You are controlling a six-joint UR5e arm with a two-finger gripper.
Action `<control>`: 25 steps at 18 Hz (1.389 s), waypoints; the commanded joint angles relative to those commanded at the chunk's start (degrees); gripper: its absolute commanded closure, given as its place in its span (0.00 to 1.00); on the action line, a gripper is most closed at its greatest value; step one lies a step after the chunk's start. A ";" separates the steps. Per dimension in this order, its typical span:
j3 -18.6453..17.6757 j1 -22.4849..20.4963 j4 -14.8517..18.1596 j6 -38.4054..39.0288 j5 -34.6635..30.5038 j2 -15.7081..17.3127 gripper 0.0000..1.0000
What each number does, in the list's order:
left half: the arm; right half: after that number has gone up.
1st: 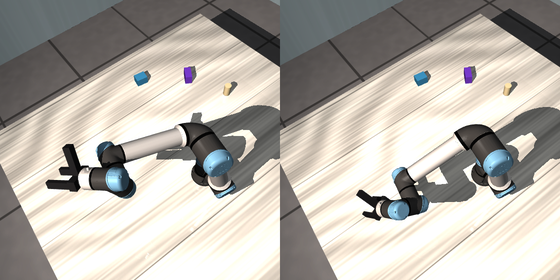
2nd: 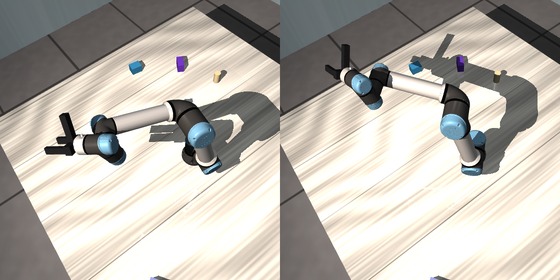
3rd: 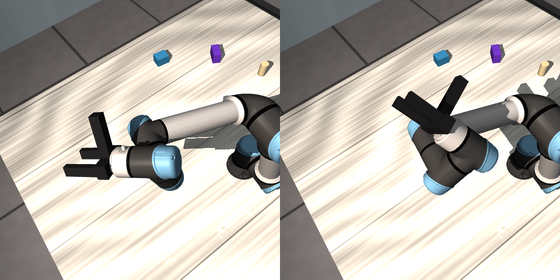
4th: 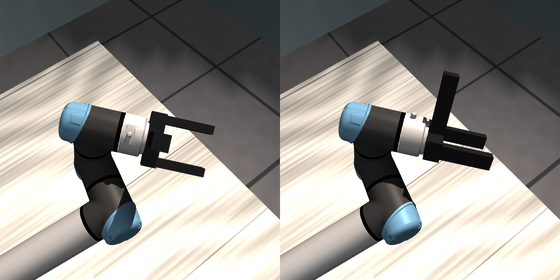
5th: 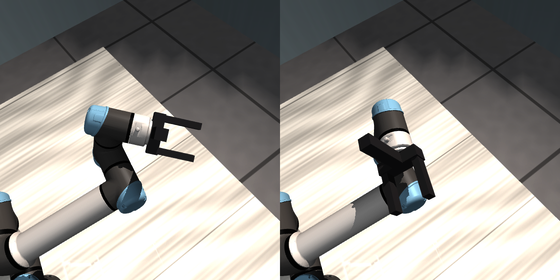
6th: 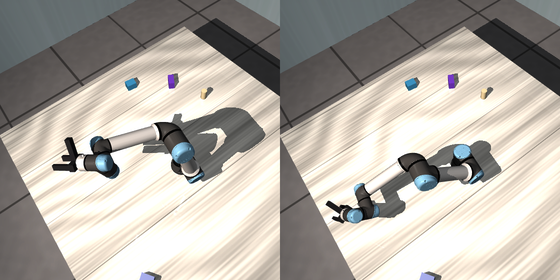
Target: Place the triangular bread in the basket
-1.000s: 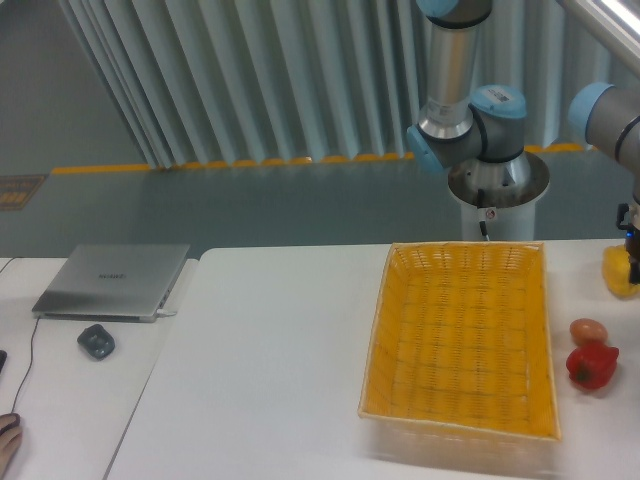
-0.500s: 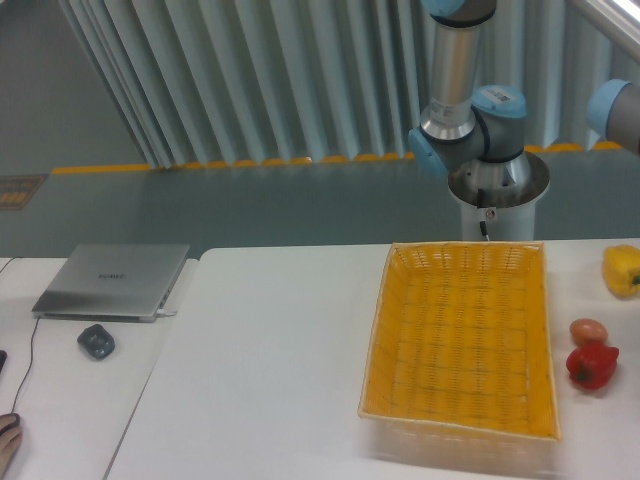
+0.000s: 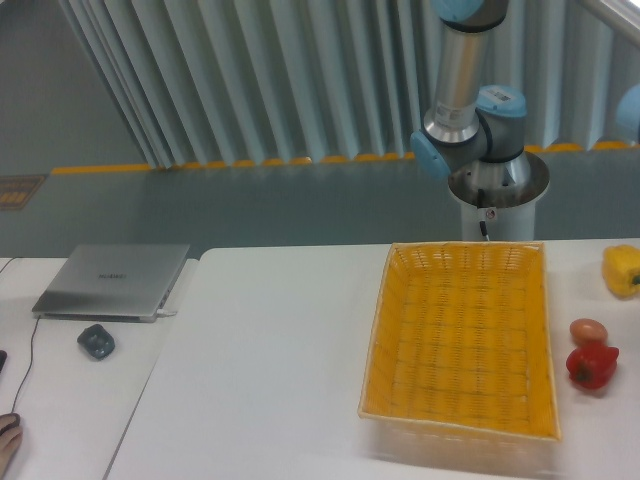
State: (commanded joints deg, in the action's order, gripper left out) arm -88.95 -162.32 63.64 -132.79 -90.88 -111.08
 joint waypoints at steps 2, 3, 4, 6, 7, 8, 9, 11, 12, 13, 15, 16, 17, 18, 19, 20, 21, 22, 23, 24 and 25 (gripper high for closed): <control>0.09 -0.62 -0.27 -0.36 -0.09 -0.36 0.00; 0.00 -0.63 -0.36 -0.36 -0.17 -0.71 0.00; 0.00 -0.45 -0.54 -0.27 -0.78 -1.06 0.00; 0.00 -0.19 -0.71 -0.27 -4.03 -1.42 0.00; 0.00 -0.10 -1.24 -0.27 -5.00 -2.03 0.00; -0.09 -0.01 -1.94 -0.19 -5.18 -2.73 0.00; -0.17 0.08 -3.51 -0.19 -5.36 -3.95 0.00; -0.09 0.16 -3.61 -0.01 -5.36 -4.49 0.00; -0.09 0.86 -3.79 0.34 -5.36 -5.10 0.00; -0.17 1.30 -4.40 0.34 -5.54 -5.37 0.00; -0.70 1.40 -5.37 0.34 -6.50 -5.55 0.04; -0.70 1.40 -5.55 0.25 -7.37 -5.72 0.07; -0.70 1.48 -5.55 0.08 -7.90 -5.72 0.08; -0.70 1.48 -5.55 -0.01 -8.08 -5.72 0.11; -0.70 1.48 -5.63 -0.18 -8.17 -5.72 0.12; -0.70 1.40 -5.64 -0.19 -8.17 -5.72 0.17; -0.70 1.40 -5.64 -0.27 -8.26 -5.72 0.22; -0.62 1.40 -5.55 -0.36 -8.44 -5.72 0.35; -0.62 1.40 -5.55 -0.36 -9.05 -5.72 0.46; -0.35 1.40 -5.55 -0.36 -9.84 -5.72 0.61; -0.26 1.48 -5.55 -0.36 -10.37 -5.72 0.75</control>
State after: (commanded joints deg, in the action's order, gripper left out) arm -89.21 -160.84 58.10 -133.15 -101.24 -116.81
